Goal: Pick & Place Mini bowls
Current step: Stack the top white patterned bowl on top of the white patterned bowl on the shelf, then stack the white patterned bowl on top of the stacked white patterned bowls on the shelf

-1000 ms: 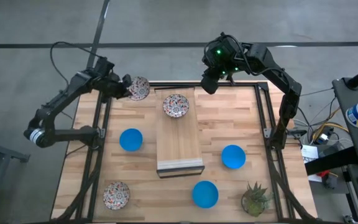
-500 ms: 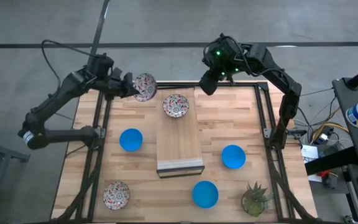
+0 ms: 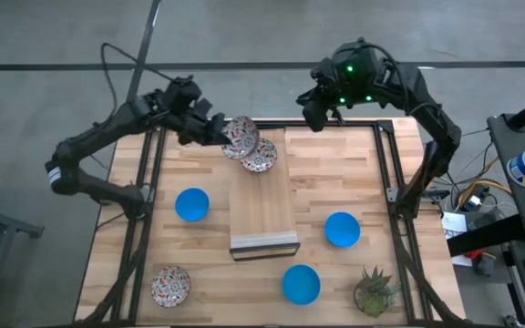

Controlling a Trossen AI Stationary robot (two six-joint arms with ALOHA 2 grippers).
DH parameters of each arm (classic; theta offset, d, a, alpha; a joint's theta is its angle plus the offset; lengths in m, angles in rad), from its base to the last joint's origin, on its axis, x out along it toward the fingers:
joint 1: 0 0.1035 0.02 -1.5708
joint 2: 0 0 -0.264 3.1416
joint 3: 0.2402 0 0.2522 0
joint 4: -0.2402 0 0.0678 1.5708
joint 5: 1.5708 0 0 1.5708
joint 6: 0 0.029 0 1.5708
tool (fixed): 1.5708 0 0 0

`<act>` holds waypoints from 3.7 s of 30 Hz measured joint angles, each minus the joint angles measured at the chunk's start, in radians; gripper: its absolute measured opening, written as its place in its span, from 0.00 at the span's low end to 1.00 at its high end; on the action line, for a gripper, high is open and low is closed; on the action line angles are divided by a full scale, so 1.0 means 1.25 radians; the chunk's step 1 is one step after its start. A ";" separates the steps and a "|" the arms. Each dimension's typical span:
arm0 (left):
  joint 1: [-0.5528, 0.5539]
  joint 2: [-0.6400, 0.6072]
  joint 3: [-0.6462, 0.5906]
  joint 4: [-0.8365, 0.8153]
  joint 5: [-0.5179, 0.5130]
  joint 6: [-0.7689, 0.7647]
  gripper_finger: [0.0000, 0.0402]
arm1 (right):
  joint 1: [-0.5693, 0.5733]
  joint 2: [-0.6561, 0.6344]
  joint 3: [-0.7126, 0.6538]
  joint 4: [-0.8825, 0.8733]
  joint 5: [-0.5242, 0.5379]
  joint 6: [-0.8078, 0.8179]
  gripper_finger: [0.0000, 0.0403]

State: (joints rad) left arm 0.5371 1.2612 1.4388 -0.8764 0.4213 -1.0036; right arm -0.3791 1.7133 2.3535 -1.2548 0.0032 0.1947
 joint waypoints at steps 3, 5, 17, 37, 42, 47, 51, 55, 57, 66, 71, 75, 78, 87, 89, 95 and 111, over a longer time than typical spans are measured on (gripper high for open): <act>-0.008 0.045 0.030 -0.002 0.007 0.006 0.00 | 0.002 -0.007 0.000 -0.016 0.000 0.002 0.13; -0.009 0.072 0.051 -0.011 0.006 0.007 0.00 | 0.002 -0.009 0.000 -0.030 0.000 0.008 0.13; -0.041 0.227 0.147 -0.108 -0.045 0.011 0.00 | 0.003 -0.020 -0.005 -0.092 -0.001 -0.007 0.13; -0.066 0.314 0.191 -0.198 -0.148 0.041 0.02 | 0.003 -0.041 -0.005 -0.097 0.000 -0.026 0.13; -0.066 0.313 0.191 -0.199 -0.151 0.041 0.02 | 0.003 -0.041 -0.005 -0.101 0.000 -0.030 0.13; -0.066 0.313 0.191 -0.198 -0.152 0.041 0.02 | 0.003 -0.041 -0.005 -0.100 0.000 -0.031 0.13; -0.066 0.314 0.191 -0.198 -0.149 0.041 0.03 | 0.003 -0.041 -0.005 -0.100 0.000 -0.031 0.13; -0.066 0.324 0.191 -0.195 -0.143 0.041 0.03 | 0.005 -0.041 -0.005 -0.100 0.000 -0.031 0.13; -0.066 0.326 0.191 -0.195 -0.143 0.041 0.03 | 0.006 -0.041 -0.005 -0.100 -0.001 -0.031 0.13; -0.067 0.326 0.205 -0.193 -0.157 0.072 0.09 | 0.007 -0.041 -0.005 -0.099 -0.001 -0.029 0.13; -0.066 0.326 0.209 -0.193 -0.137 0.069 0.20 | 0.007 -0.041 -0.005 -0.099 -0.001 -0.026 0.13; -0.067 0.326 0.221 -0.205 -0.117 0.069 0.25 | 0.007 -0.041 -0.005 -0.099 -0.001 -0.025 0.13; -0.067 0.325 0.236 -0.204 -0.120 0.070 0.26 | 0.007 -0.041 -0.005 -0.099 -0.001 -0.023 0.13; -0.066 0.327 0.255 -0.274 -0.136 0.097 0.26 | 0.007 -0.041 -0.005 -0.099 -0.002 -0.023 0.13; -0.066 0.326 0.254 -0.285 -0.139 0.099 0.26 | 0.007 -0.041 -0.005 -0.099 -0.002 -0.024 0.13; -0.074 0.323 0.273 -0.291 -0.145 0.100 0.26 | 0.007 -0.041 -0.005 -0.099 -0.002 -0.023 0.13; -0.196 0.223 0.300 -0.438 -0.144 0.112 0.26 | 0.015 -0.039 -0.006 -0.116 -0.002 -0.121 0.13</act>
State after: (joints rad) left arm 0.2919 1.5401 1.8133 -1.4237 0.2409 -0.8642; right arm -0.3599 1.6642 2.3463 -1.3996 0.0006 0.0439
